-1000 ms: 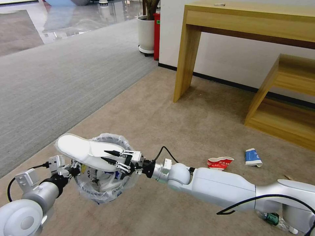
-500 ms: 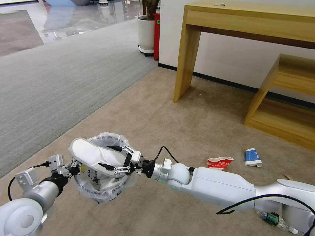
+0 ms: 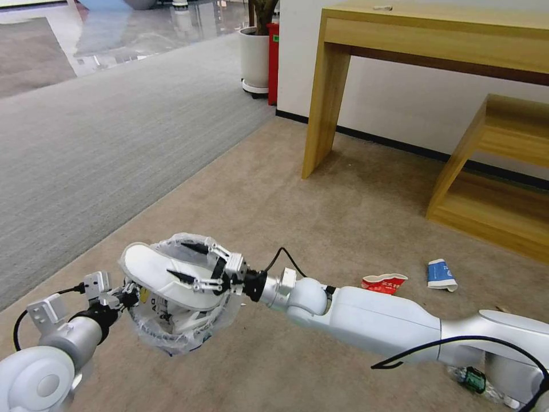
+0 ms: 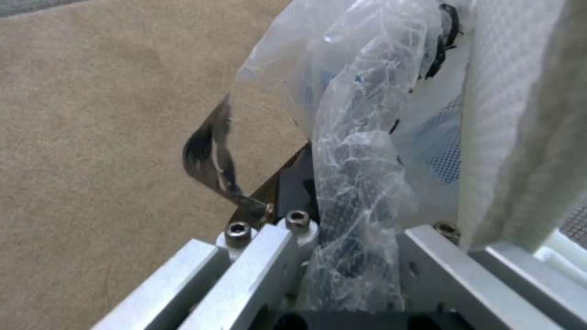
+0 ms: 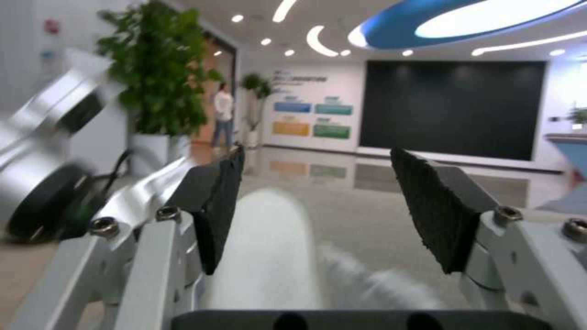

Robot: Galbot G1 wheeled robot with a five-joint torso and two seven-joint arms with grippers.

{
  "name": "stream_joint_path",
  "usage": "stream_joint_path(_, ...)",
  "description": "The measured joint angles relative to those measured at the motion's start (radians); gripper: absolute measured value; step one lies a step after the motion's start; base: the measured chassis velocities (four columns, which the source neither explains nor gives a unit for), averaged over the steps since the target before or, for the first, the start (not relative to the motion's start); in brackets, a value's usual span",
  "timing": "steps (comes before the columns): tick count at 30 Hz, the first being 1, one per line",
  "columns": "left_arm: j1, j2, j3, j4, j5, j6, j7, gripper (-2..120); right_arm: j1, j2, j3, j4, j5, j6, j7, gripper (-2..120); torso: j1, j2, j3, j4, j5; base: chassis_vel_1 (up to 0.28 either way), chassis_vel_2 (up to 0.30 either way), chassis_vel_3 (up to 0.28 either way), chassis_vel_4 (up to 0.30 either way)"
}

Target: Pick up the trash bin and place the garbage on the floor into it.

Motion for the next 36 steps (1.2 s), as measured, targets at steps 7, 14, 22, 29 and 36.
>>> stream_joint_path(7, 0.003, -0.009, 0.006, 0.012, 0.013, 0.000, 0.001, 1, -0.008, -0.040, 0.092, 0.065, 0.046, -0.034, 0.051, 78, 0.000, 0.000, 0.000, 0.0000, 0.0000, 0.000, 0.000, 0.000, 0.000)
stream_joint_path(14, 0.012, -0.014, 0.007, 0.016, 0.025, 0.000, 0.004, 1, -0.027, -0.074, 0.151, 0.107, 0.073, -0.058, 0.074, 81, 0.000, 0.000, 0.000, 0.0000, 0.0000, 0.000, 0.000, 0.000, 0.000)
stream_joint_path(22, 0.017, -0.021, 0.007, 0.017, 0.034, 0.000, 0.008, 1, -0.086, -0.118, 0.273, 0.138, 0.088, -0.114, 0.173, 91, 0.000, 0.000, 0.000, 0.0000, 0.0001, 0.000, 0.000, 0.000, 0.000)
stream_joint_path(29, 0.020, -0.022, 0.010, 0.017, 0.039, 0.000, 0.011, 1, -0.156, -0.172, 0.397, 0.147, 0.095, -0.181, 0.260, 100, 0.000, 0.000, 0.000, 0.0000, 0.0002, 0.000, 0.000, 0.000, 0.000)
stream_joint_path(36, 0.018, -0.023, 0.009, 0.015, 0.046, -0.003, 0.021, 1, -0.327, -0.276, 0.620, 0.138, 0.037, -0.275, 0.445, 100, 0.000, 0.000, 0.000, -0.0002, 0.0003, 0.000, 0.000, 0.000, 0.000)
